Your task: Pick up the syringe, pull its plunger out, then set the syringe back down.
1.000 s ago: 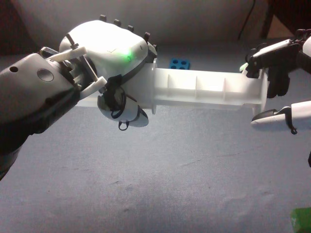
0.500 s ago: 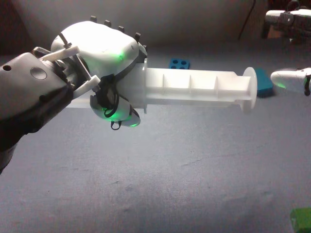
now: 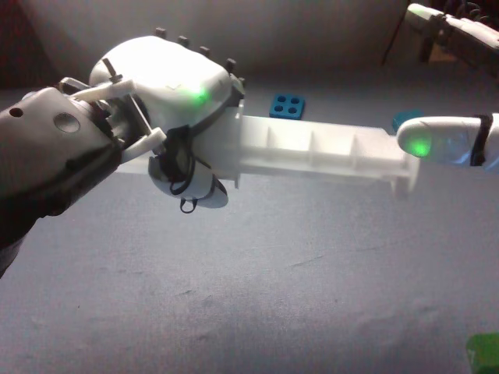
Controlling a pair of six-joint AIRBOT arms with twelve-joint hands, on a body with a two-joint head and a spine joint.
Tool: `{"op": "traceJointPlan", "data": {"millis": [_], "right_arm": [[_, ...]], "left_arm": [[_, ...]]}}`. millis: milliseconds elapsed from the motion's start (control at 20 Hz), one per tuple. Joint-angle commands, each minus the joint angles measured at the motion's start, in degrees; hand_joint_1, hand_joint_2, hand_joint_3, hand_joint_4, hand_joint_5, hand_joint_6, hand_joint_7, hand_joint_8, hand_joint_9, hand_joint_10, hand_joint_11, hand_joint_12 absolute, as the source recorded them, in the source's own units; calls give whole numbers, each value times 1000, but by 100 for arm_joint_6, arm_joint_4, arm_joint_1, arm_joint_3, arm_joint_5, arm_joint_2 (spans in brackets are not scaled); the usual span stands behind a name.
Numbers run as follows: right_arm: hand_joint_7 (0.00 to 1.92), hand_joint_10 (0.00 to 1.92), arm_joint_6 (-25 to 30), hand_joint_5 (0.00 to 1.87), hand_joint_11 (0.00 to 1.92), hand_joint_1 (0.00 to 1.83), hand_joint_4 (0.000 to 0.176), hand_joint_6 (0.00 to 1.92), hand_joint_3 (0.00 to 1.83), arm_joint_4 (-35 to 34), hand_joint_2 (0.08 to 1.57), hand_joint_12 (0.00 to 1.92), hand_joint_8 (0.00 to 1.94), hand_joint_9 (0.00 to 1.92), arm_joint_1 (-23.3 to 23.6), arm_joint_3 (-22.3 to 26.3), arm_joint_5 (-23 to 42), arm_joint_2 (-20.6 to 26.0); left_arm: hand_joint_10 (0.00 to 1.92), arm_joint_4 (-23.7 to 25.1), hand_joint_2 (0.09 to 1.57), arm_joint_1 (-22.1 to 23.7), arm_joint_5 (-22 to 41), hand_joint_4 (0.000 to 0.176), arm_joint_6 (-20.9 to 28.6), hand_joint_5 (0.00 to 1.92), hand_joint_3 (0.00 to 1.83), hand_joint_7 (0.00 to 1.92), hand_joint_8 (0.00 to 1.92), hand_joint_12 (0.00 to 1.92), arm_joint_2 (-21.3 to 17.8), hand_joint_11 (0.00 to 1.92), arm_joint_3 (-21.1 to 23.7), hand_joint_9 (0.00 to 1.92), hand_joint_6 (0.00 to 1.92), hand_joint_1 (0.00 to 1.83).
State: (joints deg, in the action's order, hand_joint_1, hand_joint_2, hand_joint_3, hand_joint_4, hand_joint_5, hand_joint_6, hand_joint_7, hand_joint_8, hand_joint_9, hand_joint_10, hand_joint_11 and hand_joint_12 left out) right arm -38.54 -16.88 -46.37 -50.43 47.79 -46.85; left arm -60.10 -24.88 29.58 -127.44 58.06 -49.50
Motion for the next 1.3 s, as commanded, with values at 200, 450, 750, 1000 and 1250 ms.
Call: {"op": "traceJointPlan", "data": {"millis": [200,450,750,1000,1250], "right_arm": [[7,1,-1583,13,0,226,0,3,0,-858,887,487,1,45,583,623,402,34],[0,3,-3456,0,0,223,0,0,3,-1493,895,440,0,29,460,1177,999,0],[17,4,-4795,0,0,207,0,0,8,-2416,927,508,4,50,787,1890,1175,29],[34,4,-4685,0,0,227,0,0,0,-2409,904,549,2,73,656,1925,1089,-201],[51,0,-4343,18,0,224,0,3,0,-1386,900,547,2,70,494,1979,1228,-83]], "left_arm": [[1289,923,1110,-151,186,0,619,928,0,1015,983,1189,-11,907,13,906,844,1382],[1238,1400,1108,-455,220,0,1251,909,4,984,997,1436,36,860,-94,880,818,1473],[1290,2724,1108,-906,263,0,2628,942,0,1011,990,1168,249,921,-510,906,834,1383],[1260,3424,1110,-1098,400,0,3365,905,1,1022,985,1106,510,956,-915,921,853,1383],[1164,4296,1102,-1224,411,0,4205,872,0,1001,964,1484,684,880,-1311,920,847,1497]]}}
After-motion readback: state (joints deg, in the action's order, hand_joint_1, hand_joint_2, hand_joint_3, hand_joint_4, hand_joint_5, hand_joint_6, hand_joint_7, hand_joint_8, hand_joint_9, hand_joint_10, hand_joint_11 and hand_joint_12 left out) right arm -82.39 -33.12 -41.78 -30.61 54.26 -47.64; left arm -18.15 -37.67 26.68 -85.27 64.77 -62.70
